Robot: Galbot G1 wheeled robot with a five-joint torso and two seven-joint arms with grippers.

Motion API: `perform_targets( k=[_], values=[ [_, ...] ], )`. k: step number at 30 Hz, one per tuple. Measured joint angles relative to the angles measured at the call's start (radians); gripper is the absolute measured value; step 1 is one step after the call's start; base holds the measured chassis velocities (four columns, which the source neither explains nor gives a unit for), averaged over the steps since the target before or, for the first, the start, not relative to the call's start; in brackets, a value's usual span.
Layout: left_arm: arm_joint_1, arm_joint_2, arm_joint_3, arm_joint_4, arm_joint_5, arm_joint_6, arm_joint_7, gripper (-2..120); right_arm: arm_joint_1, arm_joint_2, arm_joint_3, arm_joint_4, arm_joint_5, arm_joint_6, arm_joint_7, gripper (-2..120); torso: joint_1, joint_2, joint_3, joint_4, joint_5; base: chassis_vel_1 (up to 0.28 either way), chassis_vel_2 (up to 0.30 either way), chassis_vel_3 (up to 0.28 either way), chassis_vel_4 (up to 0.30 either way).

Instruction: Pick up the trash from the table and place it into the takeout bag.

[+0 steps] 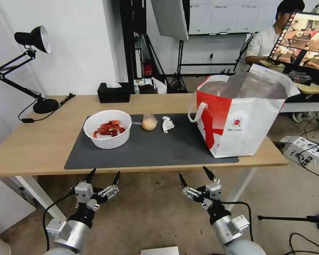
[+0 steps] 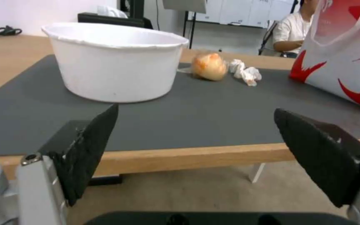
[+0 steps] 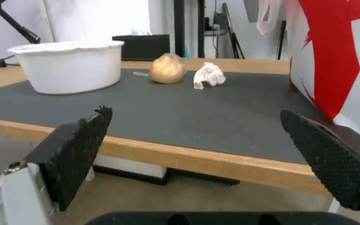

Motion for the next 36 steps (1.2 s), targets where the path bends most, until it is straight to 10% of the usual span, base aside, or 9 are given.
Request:
perform_targets(
  k=[22, 36],
  values=[
    [-0.054, 0.040, 0.023, 0.047, -0.029, 0.005, 0.004, 100, 0.453, -0.200, -0.160, -0.061, 0.188, -0.185, 0.081, 100, 0.000, 0.000, 0.000, -0.0001, 0.0000, 0.000, 0.000, 0.000, 0.000],
    [-0.066, 0.046, 0.011, 0.070, -0.040, 0.005, 0.004, 100, 0.920, -0.063, -0.476, -0.344, 0.403, -0.373, 0.377, 100, 0.000, 0.000, 0.000, 0.0001, -0.0004, 0.000, 0.000, 0.000, 0.000]
  ],
)
